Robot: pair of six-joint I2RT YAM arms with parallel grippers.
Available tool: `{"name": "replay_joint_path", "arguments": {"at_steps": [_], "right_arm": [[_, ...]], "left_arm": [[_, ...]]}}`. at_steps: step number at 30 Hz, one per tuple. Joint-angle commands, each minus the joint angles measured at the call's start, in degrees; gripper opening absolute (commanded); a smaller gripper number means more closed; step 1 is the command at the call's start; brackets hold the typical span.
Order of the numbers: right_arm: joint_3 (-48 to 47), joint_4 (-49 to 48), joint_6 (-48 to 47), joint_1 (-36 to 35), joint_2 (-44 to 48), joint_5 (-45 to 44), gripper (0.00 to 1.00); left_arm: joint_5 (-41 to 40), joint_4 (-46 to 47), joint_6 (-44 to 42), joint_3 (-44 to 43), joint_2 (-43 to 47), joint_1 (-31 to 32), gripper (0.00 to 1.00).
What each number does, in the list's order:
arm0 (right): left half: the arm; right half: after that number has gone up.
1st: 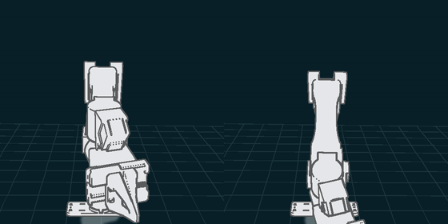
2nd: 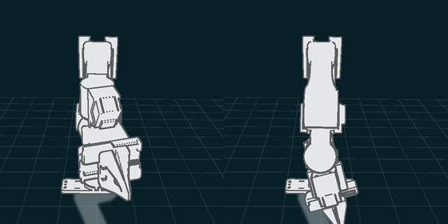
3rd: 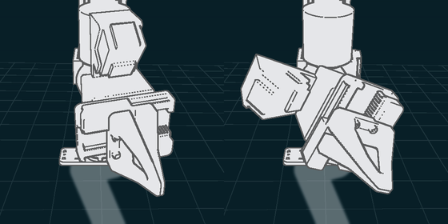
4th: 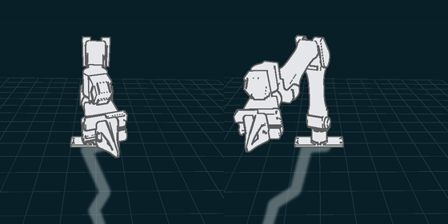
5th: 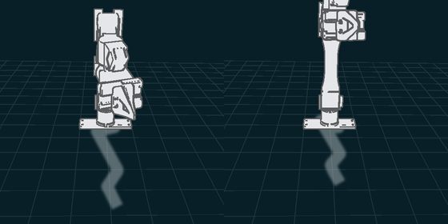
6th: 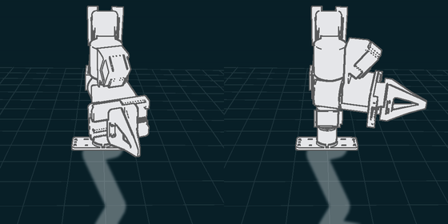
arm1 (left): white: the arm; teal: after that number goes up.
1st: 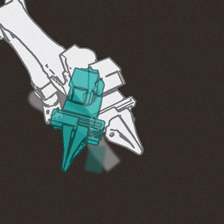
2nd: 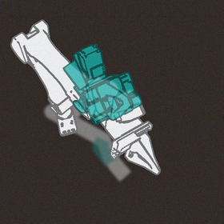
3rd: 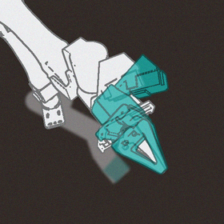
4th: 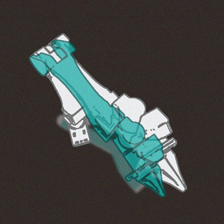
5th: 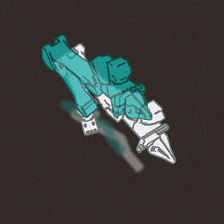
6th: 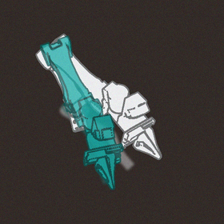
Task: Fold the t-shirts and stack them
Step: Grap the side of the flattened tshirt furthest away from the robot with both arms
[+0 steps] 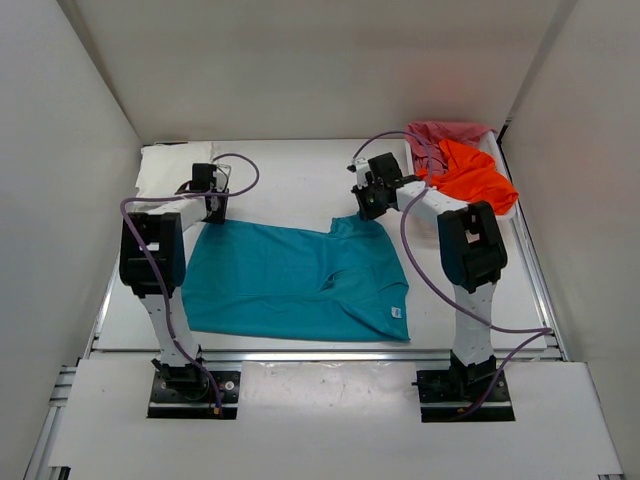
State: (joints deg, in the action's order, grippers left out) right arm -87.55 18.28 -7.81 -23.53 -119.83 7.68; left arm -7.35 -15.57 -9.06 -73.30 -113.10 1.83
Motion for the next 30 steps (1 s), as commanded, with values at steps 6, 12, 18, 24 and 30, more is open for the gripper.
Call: {"name": "replay_joint_path", "arguments": {"at_steps": [6,12,18,24,30], "right_arm": [[1.6,-0.4,-1.5,0.8,5.5,0.6,0.0],[2.4,-0.6,-1.7,0.4,6.3,1.2,0.0],[3.4,-0.8,-1.9,0.0,6.6,2.2,0.0],[3.5,-0.9,-2.8,-0.5,6.9,0.9,0.0],[3.9,-0.9,-3.2,-1.3,7.3,0.9,0.0]], "left_arm": [[-1.8,1.1,-2.0,2.7,1.6,0.6,0.32],[-2.2,-0.2,0.3,0.7,5.1,0.3,0.65],[-5.6,0.3,3.1,-1.4,4.6,-0.6,0.68],[-4.0,0.8,3.5,-1.8,2.4,-1.6,0.55],[-1.2,0.5,3.3,-3.9,-0.9,-0.8,0.56]]}}
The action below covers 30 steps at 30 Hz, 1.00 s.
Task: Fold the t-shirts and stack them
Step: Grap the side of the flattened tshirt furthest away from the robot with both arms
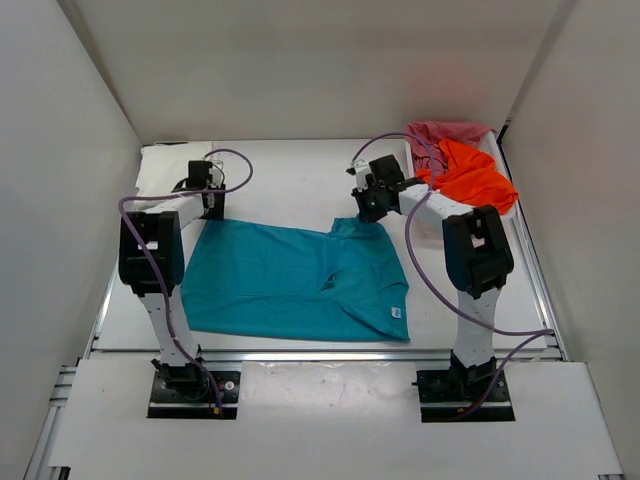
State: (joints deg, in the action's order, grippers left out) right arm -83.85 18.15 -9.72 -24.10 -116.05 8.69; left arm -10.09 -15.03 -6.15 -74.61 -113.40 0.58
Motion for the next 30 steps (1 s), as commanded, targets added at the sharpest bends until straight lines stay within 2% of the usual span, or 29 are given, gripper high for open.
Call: {"name": "replay_joint_path", "arguments": {"at_steps": [1,7,11,12,13,14,15,16,21,24,30], "right_arm": [[0.3,-0.9,-1.1,-0.6,3.5,-0.1,0.0],[1.6,-0.9,-2.2,-1.6,4.7,-0.4,0.0],[2.1,-0.9,-2.2,-0.8,5.4,-0.8,0.0],[2.1,-0.8,-2.1,-0.6,4.9,-1.0,0.0],[2.3,-0.4,-2.1,-0.3,5.4,-0.7,0.0],[2.2,-0.4,-2.0,0.1,5.5,-0.6,0.0],[2.4,-0.7,-2.0,0.3,5.9,-0.5,0.0],[2.8,-0.7,-2.0,0.6,5.8,-0.7,0.0],[3.7,1.3,-3.5,1.2,8.4,0.4,0.0],[6.2,3.2,-6.1,1.7,11.6,1.6,0.0],[10.5,10.4,-9.3,2.7,18.7,6.9,0.0]], "left_arm": [[1.6,-0.2,0.5,-2.5,-1.0,0.6,0.56],[0.3,-0.1,-0.5,-0.8,-1.4,0.8,0.52],[2.5,-0.9,-0.4,0.9,-1.4,-0.1,0.47],[2.4,-1.1,-0.9,1.4,-1.5,-0.5,0.41],[2.6,-1.1,-1.7,1.0,-1.6,-0.2,0.31],[2.1,-1.0,-1.8,1.3,-1.5,-0.1,0.25],[1.7,-0.6,-1.9,1.6,-1.3,0.2,0.09],[1.5,-0.7,-1.8,1.7,-0.9,0.0,0.0],[3.8,-2.3,-2.5,2.5,0.6,-0.5,0.0],[5.9,-4.2,-3.2,3.2,3.3,-3.3,0.0],[5.9,-5.7,-11.6,8.1,12.2,-2.6,0.0]]}}
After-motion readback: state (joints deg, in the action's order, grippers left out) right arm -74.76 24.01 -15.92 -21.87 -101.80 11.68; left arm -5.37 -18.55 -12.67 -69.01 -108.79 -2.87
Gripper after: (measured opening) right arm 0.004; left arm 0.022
